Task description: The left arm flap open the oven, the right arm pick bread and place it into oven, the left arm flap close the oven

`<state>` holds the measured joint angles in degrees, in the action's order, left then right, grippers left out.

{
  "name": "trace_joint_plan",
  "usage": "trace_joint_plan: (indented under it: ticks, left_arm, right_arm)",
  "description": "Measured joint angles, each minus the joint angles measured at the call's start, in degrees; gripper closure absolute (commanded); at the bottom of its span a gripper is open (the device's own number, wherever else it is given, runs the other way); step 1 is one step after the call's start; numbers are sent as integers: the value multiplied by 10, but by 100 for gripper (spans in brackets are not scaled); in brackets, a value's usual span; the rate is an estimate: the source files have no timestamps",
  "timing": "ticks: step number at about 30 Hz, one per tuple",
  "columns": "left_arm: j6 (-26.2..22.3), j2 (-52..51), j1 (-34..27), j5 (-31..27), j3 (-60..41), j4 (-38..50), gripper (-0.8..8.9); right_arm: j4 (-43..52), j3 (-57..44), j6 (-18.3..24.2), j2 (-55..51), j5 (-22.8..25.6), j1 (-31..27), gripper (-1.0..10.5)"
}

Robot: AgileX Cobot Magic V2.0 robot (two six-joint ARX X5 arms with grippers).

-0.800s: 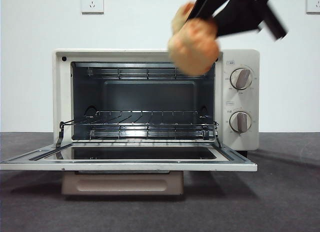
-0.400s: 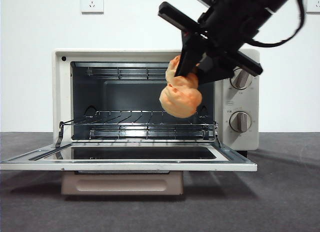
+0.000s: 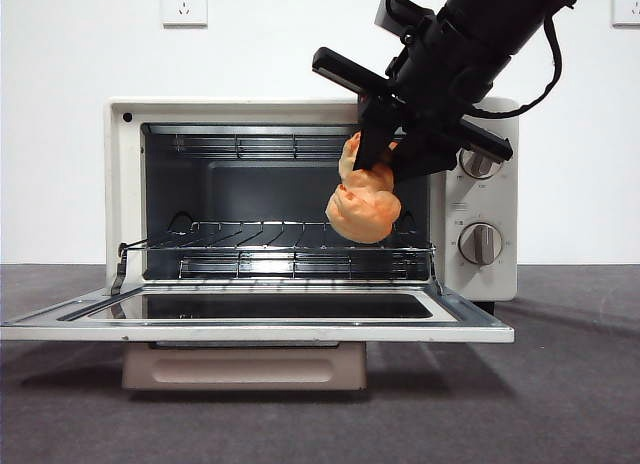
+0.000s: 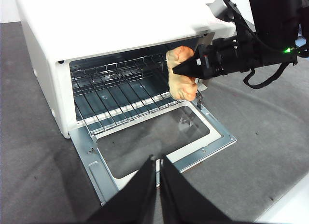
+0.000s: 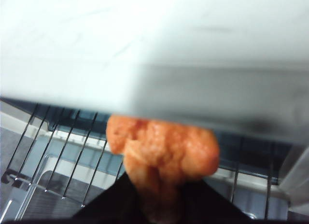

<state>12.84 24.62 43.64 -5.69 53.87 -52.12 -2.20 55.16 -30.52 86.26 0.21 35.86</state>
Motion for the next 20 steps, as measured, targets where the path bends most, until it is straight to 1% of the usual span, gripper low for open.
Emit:
trace_joint_plan:
  ticks: [10, 12, 16, 20]
  left_arm:
    - [0, 0, 0, 0, 0, 0, 801]
    - [0, 0, 0, 0, 0, 0, 801]
    - [0, 0, 0, 0, 0, 0, 801]
    - [0, 0, 0, 0, 0, 0, 801]
  right_arm:
    - [17, 0, -6, 14, 0, -10, 894]
    - [17, 0, -7, 14, 0, -10, 839]
    - [19, 0, -9, 14, 0, -10, 664]
    - [20, 0, -9, 14, 0, -9, 566]
